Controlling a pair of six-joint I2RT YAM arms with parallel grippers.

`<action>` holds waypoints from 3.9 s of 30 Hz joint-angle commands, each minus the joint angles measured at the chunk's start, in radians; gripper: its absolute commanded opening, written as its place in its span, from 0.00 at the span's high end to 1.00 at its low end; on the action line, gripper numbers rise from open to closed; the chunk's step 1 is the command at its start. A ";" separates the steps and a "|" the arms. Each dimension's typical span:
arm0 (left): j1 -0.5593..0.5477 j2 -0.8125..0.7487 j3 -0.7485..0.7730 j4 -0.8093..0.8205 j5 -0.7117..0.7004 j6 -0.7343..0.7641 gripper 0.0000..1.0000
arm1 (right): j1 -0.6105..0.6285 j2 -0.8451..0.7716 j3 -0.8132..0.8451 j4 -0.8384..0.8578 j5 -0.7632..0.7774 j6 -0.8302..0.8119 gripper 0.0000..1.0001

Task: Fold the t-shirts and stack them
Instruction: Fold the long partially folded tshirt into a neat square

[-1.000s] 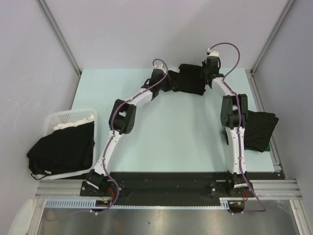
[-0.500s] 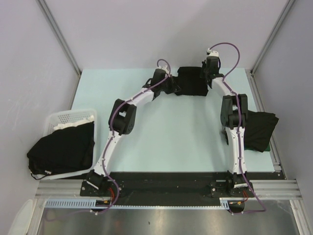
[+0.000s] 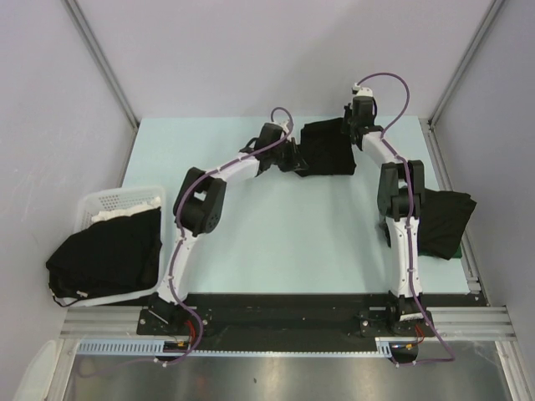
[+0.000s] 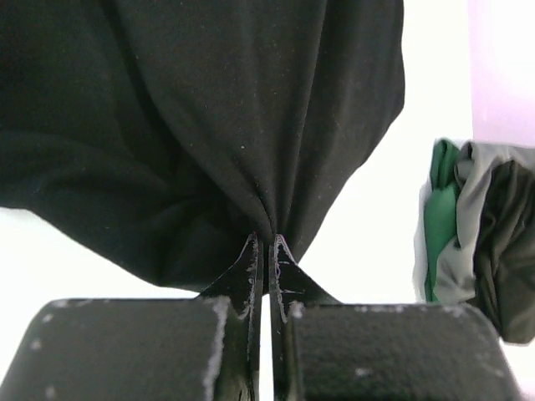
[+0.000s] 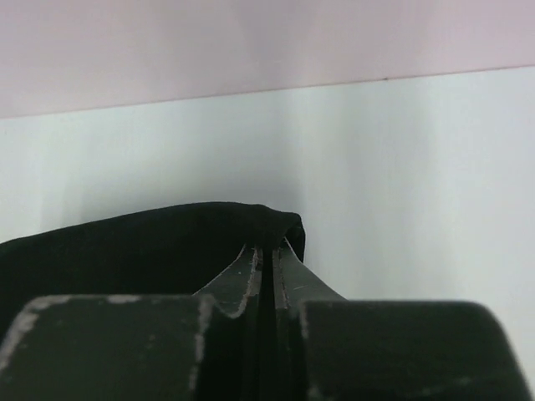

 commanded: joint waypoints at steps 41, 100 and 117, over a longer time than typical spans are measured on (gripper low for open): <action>-0.084 -0.585 -0.567 -0.260 0.074 0.225 0.66 | -0.010 -0.313 -0.178 -0.019 0.026 -0.027 0.27; 0.077 -0.116 0.042 -0.250 -0.208 0.206 0.54 | -0.039 -0.364 -0.269 -0.254 -0.244 0.147 0.29; 0.080 -0.086 0.051 -0.313 -0.193 0.199 0.54 | -0.034 -0.344 -0.263 -0.283 -0.281 0.157 0.28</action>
